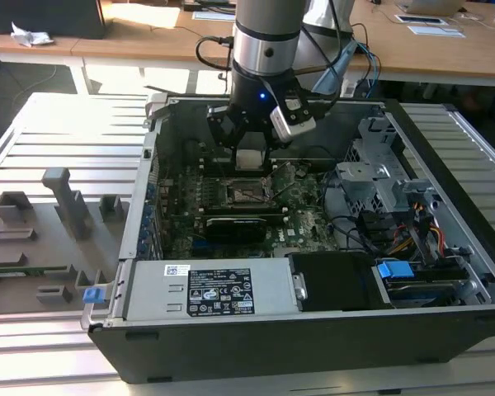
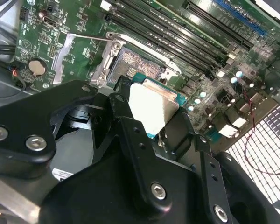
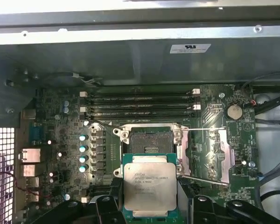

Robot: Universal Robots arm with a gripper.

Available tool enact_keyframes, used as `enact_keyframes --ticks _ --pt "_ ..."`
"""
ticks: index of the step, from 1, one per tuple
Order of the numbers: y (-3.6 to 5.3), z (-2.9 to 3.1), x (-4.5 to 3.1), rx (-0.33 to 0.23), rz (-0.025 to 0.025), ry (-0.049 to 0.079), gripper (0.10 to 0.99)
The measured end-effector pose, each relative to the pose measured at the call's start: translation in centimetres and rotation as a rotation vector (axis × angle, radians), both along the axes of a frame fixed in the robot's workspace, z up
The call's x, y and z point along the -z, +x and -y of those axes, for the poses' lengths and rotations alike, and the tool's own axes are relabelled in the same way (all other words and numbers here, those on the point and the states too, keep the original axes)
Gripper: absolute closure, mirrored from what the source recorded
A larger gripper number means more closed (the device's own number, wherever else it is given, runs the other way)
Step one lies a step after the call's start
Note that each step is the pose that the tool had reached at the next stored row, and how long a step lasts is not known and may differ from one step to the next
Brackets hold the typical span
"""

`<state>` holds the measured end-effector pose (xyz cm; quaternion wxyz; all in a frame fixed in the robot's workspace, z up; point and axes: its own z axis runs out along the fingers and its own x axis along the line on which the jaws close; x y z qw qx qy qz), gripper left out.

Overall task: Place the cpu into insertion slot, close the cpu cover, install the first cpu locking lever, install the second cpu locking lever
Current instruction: 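Place the cpu into insertion slot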

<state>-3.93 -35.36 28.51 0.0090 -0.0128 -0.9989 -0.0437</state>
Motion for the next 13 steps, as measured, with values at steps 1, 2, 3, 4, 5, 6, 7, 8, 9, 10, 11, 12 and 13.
enact_keyframes --ticks 1,2,3,4,5,6,7,8,9,10,11,12,13 --pt "0.01 0.00 0.25 0.000 0.0000 -0.003 0.541" --pt "0.03 0.00 0.35 0.000 -0.0001 -0.007 0.541" --pt "0.04 -0.01 0.45 0.000 -0.0001 -0.017 0.541" --pt "0.07 -0.02 0.52 0.000 -0.0001 -0.024 0.541" --pt "0.10 -0.03 0.61 0.000 -0.0001 -0.034 0.541" --pt "0.13 -0.05 0.68 0.000 -0.0001 -0.042 0.541" --pt "0.16 -0.08 0.79 0.000 -0.0001 -0.056 0.541" --pt "0.18 -0.11 0.88 0.000 0.0000 -0.062 0.541" --pt "0.29 -0.19 1.07 0.000 -0.0002 -0.067 0.541" --pt "0.53 -0.31 1.26 0.000 -0.0008 -0.067 0.541" --pt "0.68 -0.40 1.39 0.000 -0.0012 -0.067 0.541" --pt "0.80 -0.51 1.54 0.000 -0.0013 -0.067 0.541" --pt "0.91 -0.63 1.63 0.000 -0.0015 -0.067 0.541"
